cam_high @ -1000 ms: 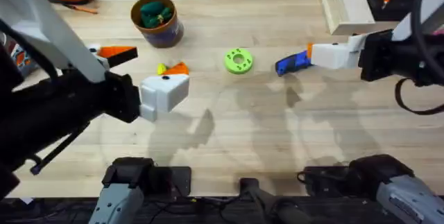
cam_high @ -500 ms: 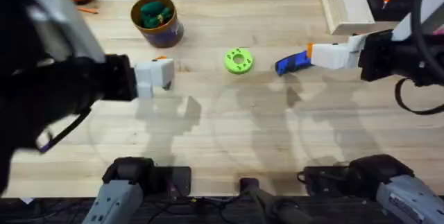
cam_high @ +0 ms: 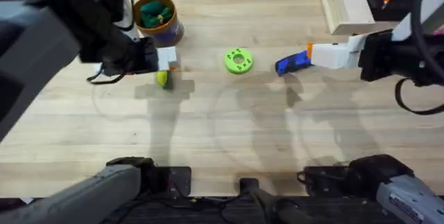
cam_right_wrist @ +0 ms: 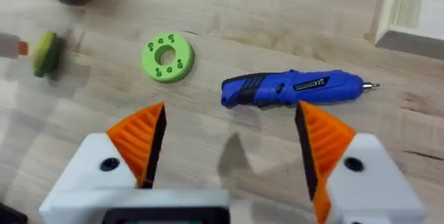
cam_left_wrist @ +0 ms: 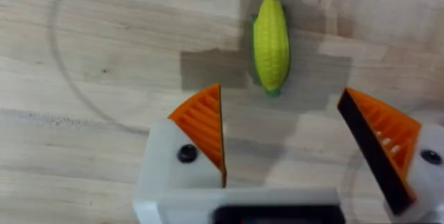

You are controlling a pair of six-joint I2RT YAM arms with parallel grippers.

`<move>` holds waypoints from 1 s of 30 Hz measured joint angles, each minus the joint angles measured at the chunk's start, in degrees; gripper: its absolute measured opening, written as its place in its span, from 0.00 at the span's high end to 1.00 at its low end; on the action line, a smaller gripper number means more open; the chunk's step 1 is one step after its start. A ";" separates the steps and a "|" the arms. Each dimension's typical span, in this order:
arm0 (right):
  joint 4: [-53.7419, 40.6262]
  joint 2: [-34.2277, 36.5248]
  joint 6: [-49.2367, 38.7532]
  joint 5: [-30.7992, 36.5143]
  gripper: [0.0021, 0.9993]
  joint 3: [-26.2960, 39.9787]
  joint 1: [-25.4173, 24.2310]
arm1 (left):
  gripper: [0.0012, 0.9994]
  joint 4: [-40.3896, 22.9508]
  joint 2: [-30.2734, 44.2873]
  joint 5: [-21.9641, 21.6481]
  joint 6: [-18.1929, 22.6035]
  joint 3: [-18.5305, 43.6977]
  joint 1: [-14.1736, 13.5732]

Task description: Pick up the gripper from the table and insert it into the empty holder that is missing its gripper. Then pick up a screw, insert it into the mounting hole, and use the screwdriver to tighten it. Finally, clean up the table by picking up the vegetable and placing it into the bucket.

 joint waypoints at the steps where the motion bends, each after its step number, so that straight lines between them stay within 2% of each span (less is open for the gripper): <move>1: 0.00 0.00 0.00 0.00 0.01 0.00 0.00 | 0.01 0.83 1.48 -0.13 -0.22 0.07 0.00; 12: -0.32 0.01 0.00 0.00 0.01 0.00 0.00 | 0.01 8.30 16.00 -0.88 -0.85 0.23 0.26; 18: -0.72 0.02 0.00 0.00 0.01 0.00 0.00 | 0.01 10.45 21.15 1.97 -0.85 0.23 3.32; 21: -0.72 0.02 0.00 0.00 0.01 0.00 0.00 | 0.01 10.52 22.95 2.52 -0.82 0.41 4.31; 27: -0.72 0.02 0.00 0.02 0.01 0.00 0.00 | 0.00 10.56 23.47 2.54 -0.83 1.08 4.07; 30: -0.72 0.02 0.00 0.02 0.01 0.00 0.00 | 0.04 10.54 23.52 2.52 -0.83 1.12 4.07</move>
